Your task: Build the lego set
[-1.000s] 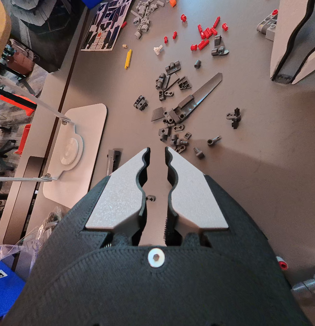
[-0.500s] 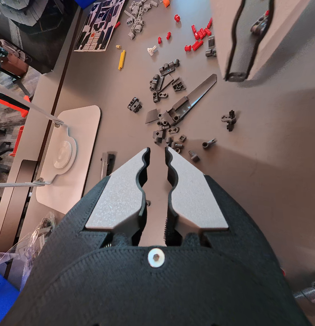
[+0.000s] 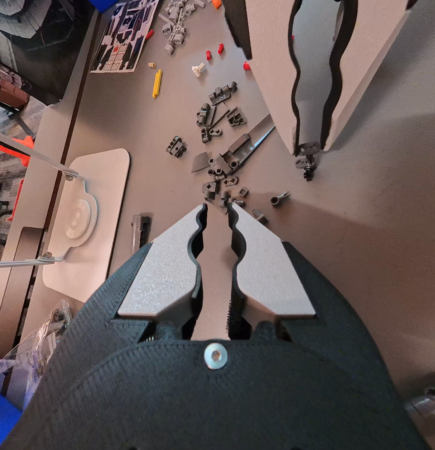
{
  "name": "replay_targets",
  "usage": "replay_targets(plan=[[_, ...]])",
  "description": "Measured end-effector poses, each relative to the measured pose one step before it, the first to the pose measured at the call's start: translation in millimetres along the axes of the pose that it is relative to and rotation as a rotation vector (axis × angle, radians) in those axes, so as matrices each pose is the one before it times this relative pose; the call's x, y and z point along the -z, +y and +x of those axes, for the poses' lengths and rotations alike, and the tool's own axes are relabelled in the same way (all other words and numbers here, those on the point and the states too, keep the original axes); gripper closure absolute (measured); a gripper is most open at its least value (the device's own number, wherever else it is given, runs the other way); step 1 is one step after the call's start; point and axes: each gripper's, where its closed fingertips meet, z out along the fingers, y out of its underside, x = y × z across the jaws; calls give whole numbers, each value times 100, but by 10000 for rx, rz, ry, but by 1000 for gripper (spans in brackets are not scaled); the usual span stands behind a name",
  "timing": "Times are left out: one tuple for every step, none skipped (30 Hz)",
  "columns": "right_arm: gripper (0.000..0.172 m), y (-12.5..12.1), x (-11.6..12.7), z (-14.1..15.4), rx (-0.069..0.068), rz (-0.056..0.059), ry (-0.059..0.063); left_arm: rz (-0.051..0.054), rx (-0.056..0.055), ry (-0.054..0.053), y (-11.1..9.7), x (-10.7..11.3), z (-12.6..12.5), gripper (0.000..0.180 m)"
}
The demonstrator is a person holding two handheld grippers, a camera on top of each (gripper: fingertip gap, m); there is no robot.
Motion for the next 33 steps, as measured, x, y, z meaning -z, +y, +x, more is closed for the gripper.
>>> replay_targets(plan=[[159,-21,-56,10,30,-27,-33,34,12,40,-83,84,43,166],[159,25,-46,38,9,-60,-10,37,10,42,-89,92,62,165],[159,62,-34,58,14,-70,-1,67,6,87,-163,127,155,165],[159,-7,-18,52,14,-24,4,110,15,100,-252,155,193,165],[159,-38,-7,25,-19,13,-14,100,14,71,-263,147,170,165],[159,-1,-33,-28,-13,-6,-40,69,-11,46,-239,117,145,165],[159,24,-53,-23,6,-23,-26,50,-40,21,-212,61,128,166],[159,48,-68,-1,-21,-29,-24,19,-38,16,-149,-6,127,166],[159,10,-77,-9,-44,-2,-32,-30,-29,39,-52,-76,156,166],[159,-31,-39,8,-56,22,-35,-32,-29,43,-1,-132,165,166],[159,-33,-37,11,-56,26,-17,-34,-22,43,46,-141,156,165],[159,-5,-11,28,-76,10,-7,-60,-26,47,110,-146,152,165],[159,11,1,7,-69,0,-10,-50,-17,30,108,-114,102,165],[159,3,4,-18,-25,3,1,-32,5,25,74,-81,74,165],[159,0,-6,-18,-14,11,12,-18,13,43,29,-36,84,165],[159,2,4,11,-46,13,21,20,23,65,-66,7,126,165],[159,11,13,-16,-54,20,2,83,27,65,-194,63,130,165],[159,19,10,-7,-40,30,-1,114,57,110,-301,101,212,165],[159,8,5,48,-102,24,13,131,116,140,-367,110,270,167],[159,29,25,104,-135,12,34,224,91,226,-559,104,446,168],[159,22,21,36,-53,19,26,275,74,227,-646,72,483,168],[159,7,-3,-42,-28,42,-4,157,49,176,-475,-22,434,169],[159,-7,-13,-21,-103,58,-9,2,-37,92,-209,-96,320,170],[159,-2,-8,-9,-105,61,-6,-81,-113,9,-29,-162,202,170],[159,13,16,-3,-49,51,1,-101,-101,-15,66,-201,129,170],[159,37,13,28,-54,30,8,-91,-51,65,106,-210,209,170],[159,62,1,48,-54,18,8,-61,-23,119,107,-200,265,172],[160,89,-41,23,-25,11,-4,-39,-26,106,88,-170,249,173],[160,307,-125,69,6,-121,28,-23,-30,45,49,-128,147,176],[159,503,-271,101,62,-224,67,-15,-14,34,4,-101,126,177],[160,110,-209,-19,14,24,-12,15,-23,48,-71,-83,164,177],[160,-216,-66,-147,-9,186,-69,30,-41,16,-131,-78,128,178],[160,-95,-7,-63,67,49,44,-31,-77,17,-46,-71,158,178]])
